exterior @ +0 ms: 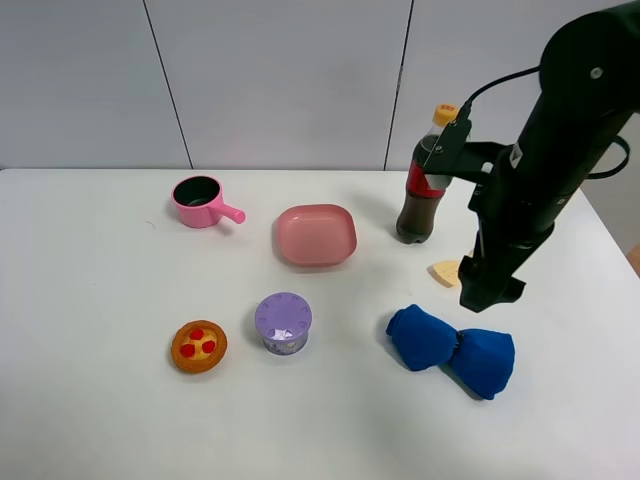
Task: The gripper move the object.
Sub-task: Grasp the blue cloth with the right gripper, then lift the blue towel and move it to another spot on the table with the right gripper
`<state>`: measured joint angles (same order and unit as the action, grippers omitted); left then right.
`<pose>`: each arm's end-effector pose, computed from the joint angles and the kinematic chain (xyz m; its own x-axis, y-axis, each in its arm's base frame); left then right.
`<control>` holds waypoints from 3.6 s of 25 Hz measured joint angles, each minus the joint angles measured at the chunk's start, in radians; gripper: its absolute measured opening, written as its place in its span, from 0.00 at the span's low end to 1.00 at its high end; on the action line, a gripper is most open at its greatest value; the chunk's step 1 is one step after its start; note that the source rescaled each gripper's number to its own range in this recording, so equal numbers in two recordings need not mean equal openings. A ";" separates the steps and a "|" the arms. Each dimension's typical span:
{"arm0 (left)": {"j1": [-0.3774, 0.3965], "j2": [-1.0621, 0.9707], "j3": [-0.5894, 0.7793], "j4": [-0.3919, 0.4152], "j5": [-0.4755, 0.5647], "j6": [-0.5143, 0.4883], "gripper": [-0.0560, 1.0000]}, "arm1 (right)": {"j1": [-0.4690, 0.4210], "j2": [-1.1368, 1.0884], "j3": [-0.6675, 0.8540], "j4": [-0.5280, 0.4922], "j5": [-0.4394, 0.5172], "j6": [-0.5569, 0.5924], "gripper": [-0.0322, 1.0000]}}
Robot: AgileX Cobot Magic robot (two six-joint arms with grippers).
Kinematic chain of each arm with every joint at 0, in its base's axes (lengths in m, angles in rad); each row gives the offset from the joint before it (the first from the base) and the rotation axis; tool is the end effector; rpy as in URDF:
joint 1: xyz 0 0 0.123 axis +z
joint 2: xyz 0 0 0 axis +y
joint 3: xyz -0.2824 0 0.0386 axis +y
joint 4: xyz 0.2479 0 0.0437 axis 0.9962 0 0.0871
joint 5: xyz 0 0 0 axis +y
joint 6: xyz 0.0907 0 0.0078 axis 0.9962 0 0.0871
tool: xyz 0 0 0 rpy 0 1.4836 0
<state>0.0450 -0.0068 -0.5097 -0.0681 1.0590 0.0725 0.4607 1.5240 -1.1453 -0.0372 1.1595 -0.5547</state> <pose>-0.0068 -0.0057 0.2801 -0.4377 0.0194 -0.8989 0.0255 0.9996 0.0091 0.2545 0.1229 0.2655 -0.5113 -0.8554 -0.0826 -0.8507 0.5174 -0.0931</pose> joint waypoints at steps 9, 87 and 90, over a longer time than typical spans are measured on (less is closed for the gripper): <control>0.000 0.000 0.000 0.000 0.000 0.000 1.00 | 0.002 0.142 0.110 -0.009 -0.122 0.010 0.99; 0.000 0.000 0.000 -0.001 0.000 0.000 1.00 | 0.430 0.967 -1.151 0.098 -0.346 0.313 0.04; 0.000 0.000 0.000 -0.001 0.000 0.000 1.00 | 0.430 1.002 -1.151 0.100 -0.345 0.316 0.04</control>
<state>0.0450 -0.0068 -0.5097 -0.0690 1.0590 0.0725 0.8903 2.5261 -2.2964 0.0624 0.8147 -0.2389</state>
